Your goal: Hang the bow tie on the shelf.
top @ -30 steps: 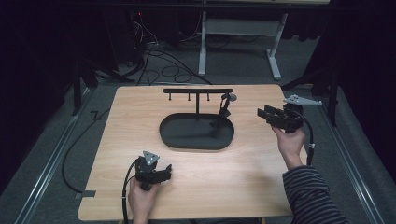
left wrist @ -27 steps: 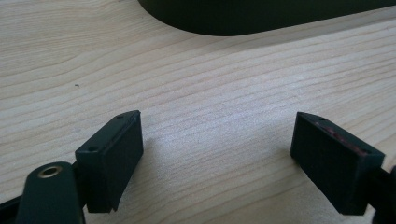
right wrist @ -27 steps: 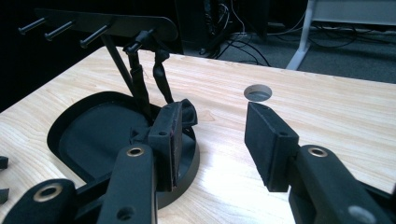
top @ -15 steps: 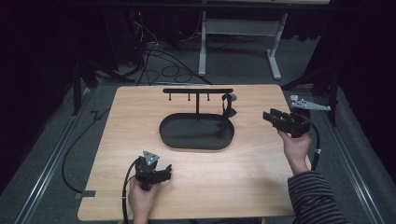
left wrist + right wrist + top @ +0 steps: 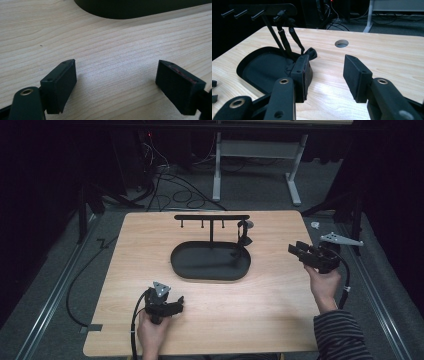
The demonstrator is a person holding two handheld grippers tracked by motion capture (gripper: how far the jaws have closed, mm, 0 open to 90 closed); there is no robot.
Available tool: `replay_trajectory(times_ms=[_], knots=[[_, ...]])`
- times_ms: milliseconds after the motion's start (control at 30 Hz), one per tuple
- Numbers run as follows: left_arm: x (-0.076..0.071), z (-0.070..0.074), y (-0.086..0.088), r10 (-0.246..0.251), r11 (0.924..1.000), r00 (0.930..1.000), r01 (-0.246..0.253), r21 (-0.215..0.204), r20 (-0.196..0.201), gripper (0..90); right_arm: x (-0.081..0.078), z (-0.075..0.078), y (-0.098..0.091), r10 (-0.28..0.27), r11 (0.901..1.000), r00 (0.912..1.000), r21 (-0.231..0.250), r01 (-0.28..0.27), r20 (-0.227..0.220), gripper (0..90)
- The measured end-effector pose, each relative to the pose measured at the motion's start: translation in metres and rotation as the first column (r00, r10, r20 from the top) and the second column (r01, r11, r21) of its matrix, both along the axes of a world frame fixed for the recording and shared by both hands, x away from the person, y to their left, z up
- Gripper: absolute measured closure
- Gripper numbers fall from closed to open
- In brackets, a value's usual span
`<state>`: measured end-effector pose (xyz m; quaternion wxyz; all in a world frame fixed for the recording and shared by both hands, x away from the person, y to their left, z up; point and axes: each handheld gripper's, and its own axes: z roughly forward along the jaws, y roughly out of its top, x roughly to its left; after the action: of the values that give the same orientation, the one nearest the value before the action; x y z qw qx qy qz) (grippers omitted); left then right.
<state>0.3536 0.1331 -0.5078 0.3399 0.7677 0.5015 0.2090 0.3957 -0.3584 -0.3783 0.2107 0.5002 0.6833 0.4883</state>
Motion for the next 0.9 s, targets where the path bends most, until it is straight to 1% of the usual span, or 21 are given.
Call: replay_trajectory(times_ms=[200, 267, 467, 667, 900], knots=[[0.000, 0.000, 0.000, 0.000, 1.0000, 1.0000, 0.000, 0.000, 0.000, 17.3, -0.009, -0.003, -0.008, -0.010, 0.9999, 0.9999, 0.012, 0.010, 0.002, 57.9], [0.000, 0.000, 0.000, 0.000, 1.0000, 1.0000, 0.000, -0.001, 0.000, 17.3, -0.012, -0.004, -0.011, -0.015, 0.9996, 0.9999, 0.024, 0.015, 0.000, 57.9], [0.000, 0.000, 0.000, 0.000, 1.0000, 1.0000, 0.000, -0.001, 0.000, 17.3, -0.020, -0.012, -0.016, -0.023, 0.9989, 0.9997, 0.041, 0.023, -0.002, 57.9], [0.000, 0.000, 0.000, 0.000, 1.0000, 1.0000, 0.000, -0.001, 0.000, 17.3, -0.026, -0.018, -0.018, -0.022, 0.9983, 0.9997, 0.054, 0.022, -0.007, 57.8], [0.000, 0.000, 0.000, 0.000, 1.0000, 1.0000, 0.000, -0.001, 0.000, 17.4, -0.030, -0.025, -0.017, -0.017, 0.9979, 0.9997, 0.063, 0.018, -0.016, 57.7]])
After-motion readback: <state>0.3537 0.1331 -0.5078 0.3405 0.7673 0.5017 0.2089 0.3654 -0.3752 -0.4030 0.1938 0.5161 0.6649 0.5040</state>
